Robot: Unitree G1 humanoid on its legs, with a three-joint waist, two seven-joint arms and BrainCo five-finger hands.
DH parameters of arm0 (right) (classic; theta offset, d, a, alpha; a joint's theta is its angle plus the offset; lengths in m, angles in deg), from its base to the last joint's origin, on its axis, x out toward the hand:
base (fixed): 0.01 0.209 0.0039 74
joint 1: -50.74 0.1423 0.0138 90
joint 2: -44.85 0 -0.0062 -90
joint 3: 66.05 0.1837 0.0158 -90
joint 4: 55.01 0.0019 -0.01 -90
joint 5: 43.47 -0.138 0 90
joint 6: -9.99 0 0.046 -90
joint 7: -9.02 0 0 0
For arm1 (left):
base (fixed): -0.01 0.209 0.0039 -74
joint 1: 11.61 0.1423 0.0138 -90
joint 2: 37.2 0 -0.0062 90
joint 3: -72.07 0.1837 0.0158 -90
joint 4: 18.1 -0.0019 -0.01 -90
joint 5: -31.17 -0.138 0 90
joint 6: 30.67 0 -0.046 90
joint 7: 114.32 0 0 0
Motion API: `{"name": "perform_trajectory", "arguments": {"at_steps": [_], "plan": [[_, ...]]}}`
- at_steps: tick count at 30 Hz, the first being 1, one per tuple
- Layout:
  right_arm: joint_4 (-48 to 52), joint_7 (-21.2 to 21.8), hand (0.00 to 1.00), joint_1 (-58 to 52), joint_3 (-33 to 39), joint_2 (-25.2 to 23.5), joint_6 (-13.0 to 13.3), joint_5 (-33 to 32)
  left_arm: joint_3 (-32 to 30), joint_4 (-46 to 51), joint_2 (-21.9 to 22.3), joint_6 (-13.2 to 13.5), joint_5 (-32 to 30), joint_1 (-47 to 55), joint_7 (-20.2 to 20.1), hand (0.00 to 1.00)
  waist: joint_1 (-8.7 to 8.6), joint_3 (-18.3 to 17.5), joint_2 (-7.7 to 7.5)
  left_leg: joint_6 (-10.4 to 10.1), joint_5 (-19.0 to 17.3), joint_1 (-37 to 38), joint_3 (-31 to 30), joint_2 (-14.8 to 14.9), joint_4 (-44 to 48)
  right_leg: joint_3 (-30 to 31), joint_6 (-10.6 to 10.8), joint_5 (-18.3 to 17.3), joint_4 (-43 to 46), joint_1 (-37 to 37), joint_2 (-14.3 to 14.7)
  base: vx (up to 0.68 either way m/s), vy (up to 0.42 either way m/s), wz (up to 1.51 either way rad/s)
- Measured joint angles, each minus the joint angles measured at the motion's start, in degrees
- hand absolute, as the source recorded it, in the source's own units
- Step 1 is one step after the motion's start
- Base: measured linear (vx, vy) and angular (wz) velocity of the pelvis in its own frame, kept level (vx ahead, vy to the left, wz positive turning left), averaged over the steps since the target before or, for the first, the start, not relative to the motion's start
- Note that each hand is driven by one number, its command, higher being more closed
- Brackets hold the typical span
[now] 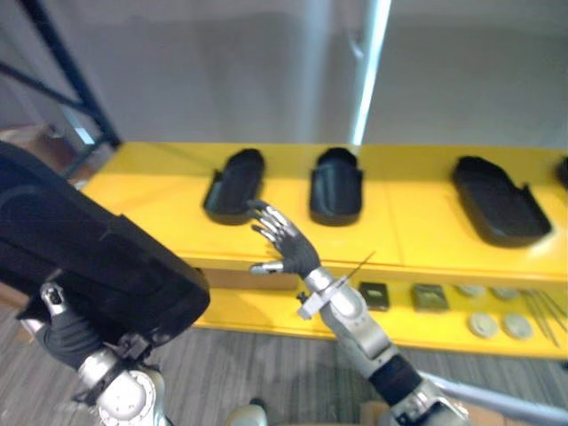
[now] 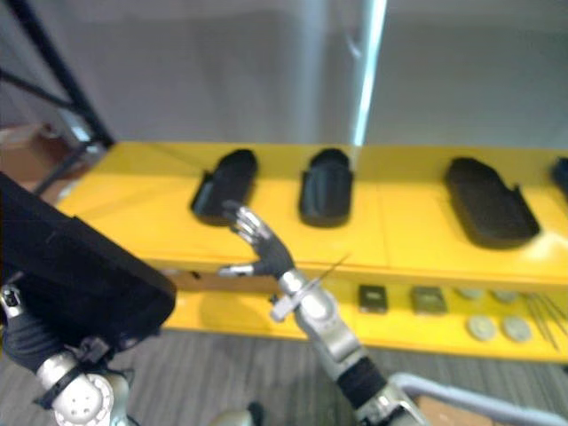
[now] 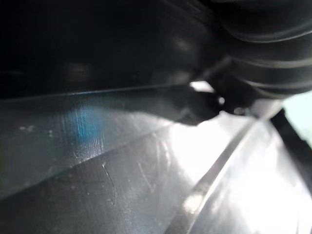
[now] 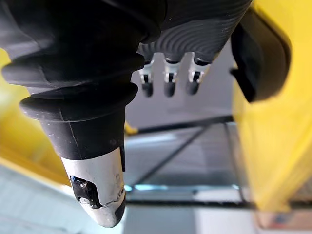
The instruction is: Walk over and take plastic housings, then place them on the shelf
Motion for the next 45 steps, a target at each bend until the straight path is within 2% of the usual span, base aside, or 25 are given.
{"name": "perform_trajectory", "arguments": {"at_steps": [2, 5, 7, 9, 11, 12, 13, 14, 16, 17, 18, 20, 21, 24, 30, 34, 36, 37, 38, 39, 40, 41, 42, 44, 45], "plan": [[0.0, 0.0, 0.00, -1.3, 1.1, 1.2, 0.1, 0.0, 0.8, 0.0, -0.2, 0.4, 0.3, -0.1, -0.6, 1.00, -0.29, -0.2, 0.94, 0.5, 1.7, -0.6, 0.6, -0.4, 0.6, -0.1, 0.5, -0.7, 2.4, -0.5, -1.0, -0.02, 0.197, 0.45], [0.0, -0.2, 0.00, -3.8, 3.8, 1.0, 1.0, -0.2, 3.2, -1.2, -2.1, 0.5, 0.4, -0.9, -1.0, 1.00, -2.03, -0.6, -1.61, 1.2, 3.3, 0.8, 1.3, -4.7, -4.9, 0.4, 0.1, -0.4, 2.3, -1.0, -4.0, -0.01, 0.217, 0.21], [0.7, -1.5, 0.00, -5.6, 6.8, -0.1, 2.1, 0.0, 5.0, -3.9, -3.5, 0.4, 0.4, -3.0, -2.1, 1.00, -3.29, -0.7, -2.74, 1.9, 7.9, 4.1, 2.0, -7.6, -13.3, 0.3, 0.9, 1.5, 1.2, -1.0, -5.2, -0.02, 0.126, 0.09], [0.9, -2.6, 0.00, -7.3, 9.2, -1.2, 2.7, 0.5, 7.0, -5.3, -3.7, -0.5, 0.4, -4.4, -3.2, 1.00, -4.51, -0.5, -2.70, 2.3, 10.6, 6.5, 2.2, -9.2, -18.5, 0.5, 1.7, 2.5, 1.2, -1.0, -5.8, -0.02, 0.120, 0.08], [1.7, -3.4, 0.00, -11.0, 11.8, -1.3, 3.0, 0.5, 8.9, -5.8, -4.5, -1.0, -0.8, -6.1, -5.1, 1.00, -5.45, 0.1, -2.89, 2.6, 10.7, 6.6, 2.1, -9.7, -18.8, 1.4, 1.9, 3.1, 3.0, -1.2, -6.7, -0.01, 0.102, 0.07], [2.1, -3.6, 0.00, -12.0, 12.3, -1.3, 3.0, 0.6, 9.0, -5.9, -4.9, -1.2, -1.0, -6.4, -5.3, 1.00, -5.74, 0.4, -2.76, 2.8, 10.6, 6.8, 1.7, -9.7, -18.8, 2.9, 1.8, 3.2, 4.1, -1.5, -6.8, -0.02, 0.126, 0.23], [3.9, -4.4, 0.00, -14.3, 13.9, -1.2, 3.0, 1.1, 9.2, -6.3, -5.9, -1.8, -2.1, -7.7, -5.3, 1.00, -6.71, 1.2, -1.97, 2.9, 10.5, 6.9, -0.8, -9.6, -18.8, 9.1, -0.3, 3.5, 7.8, -3.0, -6.6, -0.01, 0.105, 0.37], [4.7, -4.9, 0.00, -15.0, 14.5, -1.3, 3.0, 1.2, 9.4, -6.5, -6.5, -2.0, -2.1, -8.4, -5.3, 1.00, -7.31, 1.8, -1.68, 3.0, 10.5, 7.2, -1.9, -9.5, -18.8, 11.7, -1.6, 3.5, 9.9, -3.6, -6.4, 0.00, 0.093, 0.60], [6.5, -7.4, 0.00, -16.6, 16.4, -1.9, 4.4, 4.2, 10.0, -7.2, -8.1, -2.3, -1.9, -10.6, -4.9, 1.00, -8.79, 3.0, -0.58, 3.4, 11.1, 6.4, -6.4, -9.1, -18.9, 20.8, -4.1, -1.4, 12.2, -5.3, -3.1, -0.01, -0.028, 0.90], [7.9, -8.6, 0.00, -17.2, 17.5, -2.7, 5.3, 5.3, 10.3, -7.5, -8.8, -2.3, -1.9, -11.8, -4.8, 1.00, -9.42, 3.2, -0.94, 3.0, 11.4, 5.5, -8.2, -9.4, -18.9, 23.9, -4.3, -2.8, 10.0, -5.1, -0.8, -0.02, -0.115, 1.12], [10.2, -12.0, 0.00, -17.3, 18.6, -3.5, 6.5, 10.2, 10.2, -7.5, -9.2, -2.3, -1.8, -12.7, -4.5, 1.00, -9.29, 3.7, -2.08, 2.7, 11.6, 4.8, -9.2, -10.3, -18.8, 25.8, -4.4, -2.8, 6.7, -5.1, 0.9, -0.03, -0.157, 0.93], [14.5, -14.8, 0.00, -17.2, 19.9, -3.4, 7.9, 15.6, 10.0, -7.8, -8.3, -2.9, -1.7, -11.9, -3.2, 1.00, -8.55, 4.1, -3.00, 2.2, 12.4, 3.8, -9.5, -11.3, -18.8, 25.2, -1.4, -5.0, 4.0, -4.3, 0.4, -0.02, -0.133, 0.45], [16.0, -15.2, 0.00, -17.0, 20.9, -3.2, 8.9, 17.1, 10.0, -8.1, -7.2, -3.1, -0.5, -10.8, -2.4, 1.00, -8.60, 4.9, -1.54, 1.9, 13.4, 3.3, -10.2, -11.0, -18.8, 23.9, 0.3, -4.4, 3.5, -4.2, 0.8, -0.02, -0.107, 0.29], [16.2, -15.3, 0.00, -17.1, 23.2, -2.3, 9.3, 17.2, 9.7, -7.7, -5.2, -3.2, 0.4, -9.2, -1.8, 1.00, -8.26, 5.2, -0.38, 0.8, 14.9, 3.4, -10.2, -9.8, -18.8, 23.3, 0.3, -4.4, 3.7, -3.6, 1.9, 0.01, -0.090, 0.13], [16.4, -14.6, 0.00, -17.0, 24.9, -1.4, 9.2, 14.3, 9.7, -4.6, -4.6, -3.3, -0.9, -9.2, -2.0, 1.00, -8.31, 5.5, -0.87, 0.7, 15.1, 3.4, -10.4, -9.6, -18.8, 22.7, -0.2, -4.7, 3.7, -3.4, 2.1, 0.03, -0.047, 0.02], [16.3, -15.5, 0.00, -17.7, 24.9, -2.0, 9.1, 14.4, 9.6, -2.3, -4.6, -3.4, -1.6, -9.3, -4.1, 1.00, -8.28, 6.4, -2.39, 1.8, 13.6, 4.6, -10.2, -11.8, -18.7, 22.1, 0.3, -7.1, 7.5, -3.4, -0.7, 0.02, 0.025, 0.09], [16.2, -17.1, 0.00, -19.2, 25.0, -2.1, 9.0, 14.5, 9.8, -2.2, -4.7, -3.8, -4.1, -9.3, -5.5, 1.00, -8.35, 6.7, -2.99, 2.7, 13.0, 5.7, -10.5, -12.7, -18.6, 22.6, -0.2, -7.8, 14.7, -5.1, -2.2, 0.02, 0.041, 0.15], [16.2, -17.7, 0.00, -20.1, 25.1, -2.4, 8.9, 14.5, 9.8, -2.1, -5.0, -4.2, -4.6, -9.4, -6.3, 1.00, -8.55, 6.9, -3.19, 3.2, 12.6, 6.5, -10.9, -12.8, -18.6, 24.1, -1.4, -7.1, 20.5, -7.6, -2.6, 0.04, 0.044, 0.13], [15.9, -18.4, 0.00, -20.9, 25.6, -3.6, 8.8, 14.4, 9.9, -2.1, -5.5, -4.6, -4.6, -9.7, -7.0, 1.00, -8.95, 7.0, -3.47, 3.8, 12.2, 6.8, -12.2, -12.3, -18.6, 26.2, -4.9, -5.5, 27.3, -11.7, -2.3, 0.04, 0.046, 0.16], [15.8, -18.6, 0.00, -21.5, 25.7, -4.3, 8.8, 14.4, 9.9, -2.2, -6.1, -4.7, -4.6, -10.0, -7.1, 1.00, -9.12, 7.0, -3.47, 4.1, 12.0, 6.8, -12.7, -11.9, -18.6, 27.2, -5.4, -6.8, 28.9, -12.8, -1.6, 0.03, 0.013, 0.25], [15.6, -18.6, 0.00, -22.2, 25.7, -5.3, 8.8, 14.5, 9.9, -2.3, -7.3, -5.2, -4.5, -10.5, -7.3, 1.00, -9.97, 7.1, -3.42, 4.3, 11.8, 6.5, -13.5, -10.6, -18.8, 29.0, -4.6, -8.9, 26.9, -14.2, 0.6, -0.02, -0.020, 0.18], [15.5, -18.5, 0.00, -22.2, 25.8, -5.8, 8.8, 14.4, 9.8, -2.3, -8.5, -5.4, -4.4, -11.0, -7.3, 1.00, -10.17, 7.4, -3.67, 4.3, 11.6, 6.4, -13.3, -9.5, -18.8, 30.1, -4.2, -8.8, 23.6, -15.6, 2.7, -0.03, -0.030, 0.07], [15.5, -18.4, 0.00, -22.1, 25.8, -6.1, 8.9, 14.5, 9.6, -2.4, -9.2, -5.5, -4.3, -11.0, -7.3, 1.00, -10.18, 7.5, -4.02, 4.2, 11.6, 6.4, -13.1, -9.3, -18.8, 30.3, -4.0, -8.6, 21.2, -16.1, 3.6, -0.02, -0.052, -0.10], [15.5, -18.1, 0.00, -22.2, 26.1, -6.3, 9.1, 14.4, 8.7, -2.4, -10.4, -5.7, -4.1, -10.7, -7.1, 1.00, -10.14, 7.4, -6.02, 3.6, 11.2, 6.4, -11.8, -9.8, -18.8, 30.4, -3.8, -7.4, 12.3, -16.2, 4.5, 0.00, -0.076, -0.02], [15.5, -17.6, 0.00, -22.3, 26.9, -6.0, 9.3, 14.4, 8.9, -3.0, -9.9, -5.8, -4.1, -10.5, -6.9, 1.00, -10.57, 7.4, -6.49, 2.5, 10.2, 6.5, -11.5, -10.7, -18.7, 31.7, -4.0, -5.0, 11.1, -16.3, 4.3, 0.07, -0.027, -0.04]]}}
